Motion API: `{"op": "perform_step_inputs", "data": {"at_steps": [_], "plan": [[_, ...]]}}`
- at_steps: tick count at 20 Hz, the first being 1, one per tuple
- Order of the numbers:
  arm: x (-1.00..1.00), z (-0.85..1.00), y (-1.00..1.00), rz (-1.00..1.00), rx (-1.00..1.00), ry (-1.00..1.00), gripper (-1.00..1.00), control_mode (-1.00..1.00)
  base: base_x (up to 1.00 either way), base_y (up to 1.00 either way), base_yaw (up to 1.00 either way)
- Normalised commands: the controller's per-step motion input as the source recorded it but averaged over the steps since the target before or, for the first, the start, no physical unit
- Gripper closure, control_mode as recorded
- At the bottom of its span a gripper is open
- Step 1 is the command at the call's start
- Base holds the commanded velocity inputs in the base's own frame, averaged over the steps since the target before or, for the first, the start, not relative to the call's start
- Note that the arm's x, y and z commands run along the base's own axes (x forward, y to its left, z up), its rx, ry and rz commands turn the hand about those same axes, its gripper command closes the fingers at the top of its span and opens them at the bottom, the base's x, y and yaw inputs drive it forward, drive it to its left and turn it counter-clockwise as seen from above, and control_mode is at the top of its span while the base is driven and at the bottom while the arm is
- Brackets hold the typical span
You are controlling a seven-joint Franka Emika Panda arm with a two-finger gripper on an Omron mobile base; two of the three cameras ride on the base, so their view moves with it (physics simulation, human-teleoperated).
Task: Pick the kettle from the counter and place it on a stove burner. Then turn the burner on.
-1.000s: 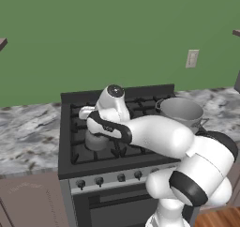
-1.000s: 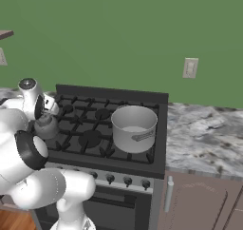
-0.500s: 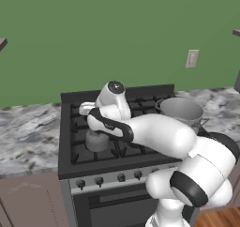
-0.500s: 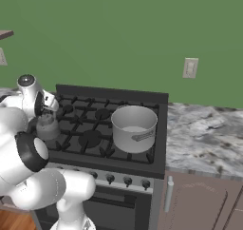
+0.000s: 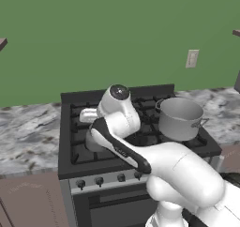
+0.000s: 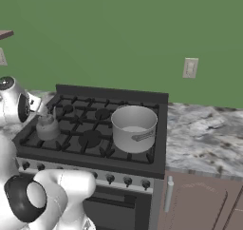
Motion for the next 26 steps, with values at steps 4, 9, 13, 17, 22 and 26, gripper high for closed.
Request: {"op": "perform_step_inputs", "data": {"at_steps": [4,9,13,17,22,26], "plan": [[-1.0,-0.07,-0.28,0.01,-0.02,-0.15,-1.0,-1.0,0.0,0.0,0.0],[-1.0,-0.36,-0.27,0.04,-0.05,-0.13,-1.0,-1.0,0.0,0.0,0.0],[-1.0,-0.4,-0.13,0.03,-0.05,-0.15,-1.0,-1.0,0.0,0.0,0.0],[-1.0,-0.17,0.13,0.15,-0.04,-0.16,-1.0,-1.0,0.0,0.0,0.0],[-0.92,-0.48,0.33,0.22,-0.05,-0.07,-1.0,-1.0,0.0,0.0,0.0],[-0.17,-0.5,0.18,0.16,-0.1,-0.02,-1.0,-1.0,0.0,0.0,0.0]]}}
